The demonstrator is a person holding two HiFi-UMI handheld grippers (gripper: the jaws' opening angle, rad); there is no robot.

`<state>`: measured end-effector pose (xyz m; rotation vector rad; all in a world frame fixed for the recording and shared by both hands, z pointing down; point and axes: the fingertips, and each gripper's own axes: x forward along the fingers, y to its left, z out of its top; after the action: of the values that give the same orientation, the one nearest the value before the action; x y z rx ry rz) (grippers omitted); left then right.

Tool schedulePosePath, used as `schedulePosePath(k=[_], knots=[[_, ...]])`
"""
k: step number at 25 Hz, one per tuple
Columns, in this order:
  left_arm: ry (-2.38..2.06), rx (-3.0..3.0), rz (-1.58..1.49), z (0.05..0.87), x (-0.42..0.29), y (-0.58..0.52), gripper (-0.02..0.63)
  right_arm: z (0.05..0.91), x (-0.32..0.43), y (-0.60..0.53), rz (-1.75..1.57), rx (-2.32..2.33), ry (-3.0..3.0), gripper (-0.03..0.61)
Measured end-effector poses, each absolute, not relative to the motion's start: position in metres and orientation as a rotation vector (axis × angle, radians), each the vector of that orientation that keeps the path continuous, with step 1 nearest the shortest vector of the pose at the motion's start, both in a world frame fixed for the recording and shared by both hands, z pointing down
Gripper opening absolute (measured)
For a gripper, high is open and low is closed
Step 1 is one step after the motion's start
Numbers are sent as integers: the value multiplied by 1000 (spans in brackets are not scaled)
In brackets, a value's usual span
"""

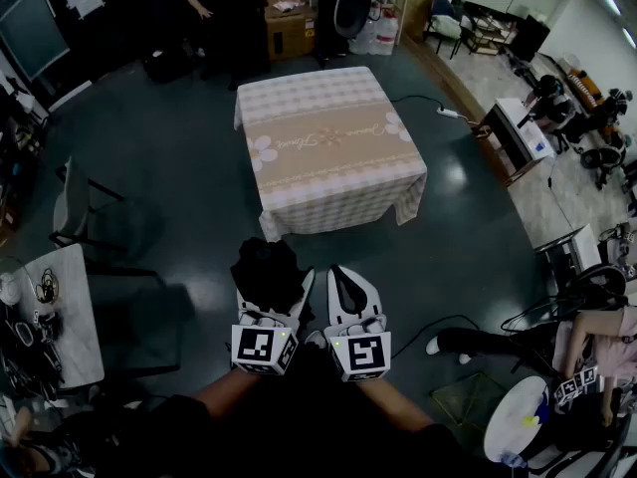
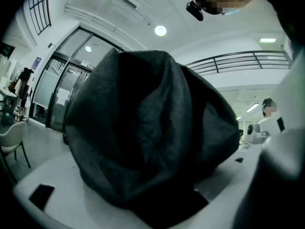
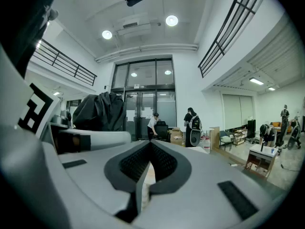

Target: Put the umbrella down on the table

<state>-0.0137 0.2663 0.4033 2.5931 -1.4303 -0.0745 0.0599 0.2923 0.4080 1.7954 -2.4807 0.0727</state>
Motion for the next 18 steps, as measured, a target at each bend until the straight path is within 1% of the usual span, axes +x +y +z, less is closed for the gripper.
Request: schedulePosePath(k=[8, 11, 14, 18], knots=[[-1489, 2536, -103, 410, -15, 271, 376, 412, 86, 302, 156, 1852, -2541, 17], [-1510, 2498, -68, 418, -24, 273, 376, 428, 96, 307, 248, 1883, -2527, 17], [-1549, 2482, -30, 425, -36, 271, 376, 435, 104, 308, 265, 1906, -2506, 17], [-1567, 2469, -1, 432, -32, 259, 376, 448, 120, 299, 318, 1934, -2473, 17]])
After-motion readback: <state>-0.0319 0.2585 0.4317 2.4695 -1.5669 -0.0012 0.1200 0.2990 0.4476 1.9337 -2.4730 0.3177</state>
